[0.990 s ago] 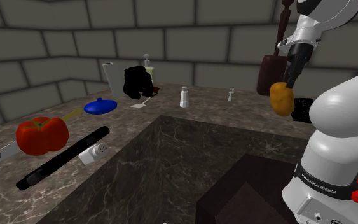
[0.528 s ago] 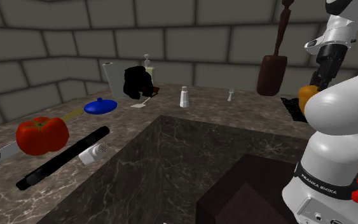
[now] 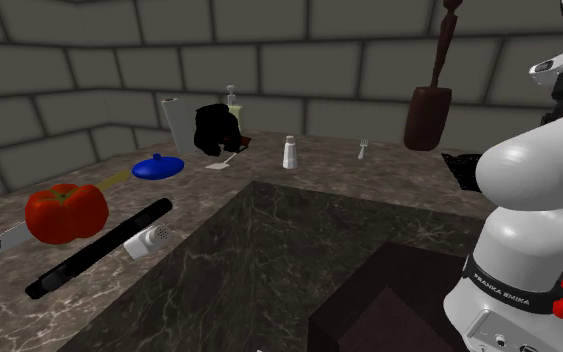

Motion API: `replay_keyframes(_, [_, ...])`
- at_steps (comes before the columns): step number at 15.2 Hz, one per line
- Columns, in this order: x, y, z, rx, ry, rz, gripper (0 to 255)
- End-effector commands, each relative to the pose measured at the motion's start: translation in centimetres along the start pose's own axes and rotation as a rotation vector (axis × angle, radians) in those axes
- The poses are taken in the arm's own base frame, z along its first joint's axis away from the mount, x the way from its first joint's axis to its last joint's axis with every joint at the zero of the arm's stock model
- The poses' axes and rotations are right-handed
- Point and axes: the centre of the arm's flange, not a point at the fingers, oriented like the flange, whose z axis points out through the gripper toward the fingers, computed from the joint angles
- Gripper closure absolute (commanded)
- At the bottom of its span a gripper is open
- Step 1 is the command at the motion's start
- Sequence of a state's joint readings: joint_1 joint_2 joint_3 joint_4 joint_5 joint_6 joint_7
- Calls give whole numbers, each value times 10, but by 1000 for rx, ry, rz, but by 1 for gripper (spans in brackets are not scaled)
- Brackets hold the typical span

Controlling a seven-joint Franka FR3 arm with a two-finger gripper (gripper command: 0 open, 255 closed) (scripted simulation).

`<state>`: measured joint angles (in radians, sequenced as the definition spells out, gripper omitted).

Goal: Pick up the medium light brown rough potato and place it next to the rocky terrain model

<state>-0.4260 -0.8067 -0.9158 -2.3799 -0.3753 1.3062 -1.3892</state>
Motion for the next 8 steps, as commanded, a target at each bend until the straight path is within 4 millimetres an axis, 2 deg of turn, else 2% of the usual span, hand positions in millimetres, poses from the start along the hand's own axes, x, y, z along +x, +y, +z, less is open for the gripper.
replay_keyframes(1, [-27,-1,-2,1,-1,-1,255])
replay_keyframes(4, [-66,-1,-9,1,-1,-1,255])
replay_keyframes(5, [-86,-2,-12,1,-1,-1,255])
replay_keyframes(8, [-88,6,1,1,-1,-1,255])
